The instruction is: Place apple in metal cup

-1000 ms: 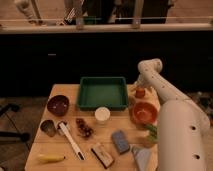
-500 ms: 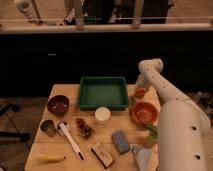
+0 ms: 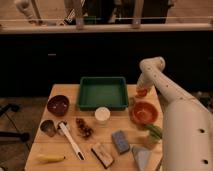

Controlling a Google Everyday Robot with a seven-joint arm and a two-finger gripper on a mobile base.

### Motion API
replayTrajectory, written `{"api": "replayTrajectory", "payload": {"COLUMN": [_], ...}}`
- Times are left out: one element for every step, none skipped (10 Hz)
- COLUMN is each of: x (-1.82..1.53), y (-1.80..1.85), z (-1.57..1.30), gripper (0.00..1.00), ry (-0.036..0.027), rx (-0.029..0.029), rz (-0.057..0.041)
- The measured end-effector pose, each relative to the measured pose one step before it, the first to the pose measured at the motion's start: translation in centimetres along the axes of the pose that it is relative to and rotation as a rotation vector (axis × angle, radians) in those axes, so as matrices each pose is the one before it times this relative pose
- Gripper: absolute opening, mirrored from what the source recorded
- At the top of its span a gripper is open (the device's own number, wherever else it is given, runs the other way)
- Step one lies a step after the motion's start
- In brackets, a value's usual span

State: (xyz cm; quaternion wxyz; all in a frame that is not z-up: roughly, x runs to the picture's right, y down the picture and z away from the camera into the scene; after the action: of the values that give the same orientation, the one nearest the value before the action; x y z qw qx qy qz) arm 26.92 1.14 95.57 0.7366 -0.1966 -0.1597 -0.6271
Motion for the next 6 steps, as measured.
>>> {"api": "replayTrajectory", "payload": {"x": [-0.105,-0.127,-0.213,-0.304,-0.295,-0.272], "y": [0.196,0.002,-0.223,-0.127,-0.200,-0.419], "z": [-0.996,-0.754,-0.683,-0.824,-0.603,-0.568], "gripper": [0.00,0.00,0.00,0.00,0.00,0.00], "ry": [0.00963,0.00816,0.00764,0.01195,0.00920,0.00825], "rx": [0.00124,0.00482,0.00959,0.00746,0.00766,0.00741], "rz": [0.00901,0.00244,0.00014,-0.00366,-0.00479,-0.01054]}}
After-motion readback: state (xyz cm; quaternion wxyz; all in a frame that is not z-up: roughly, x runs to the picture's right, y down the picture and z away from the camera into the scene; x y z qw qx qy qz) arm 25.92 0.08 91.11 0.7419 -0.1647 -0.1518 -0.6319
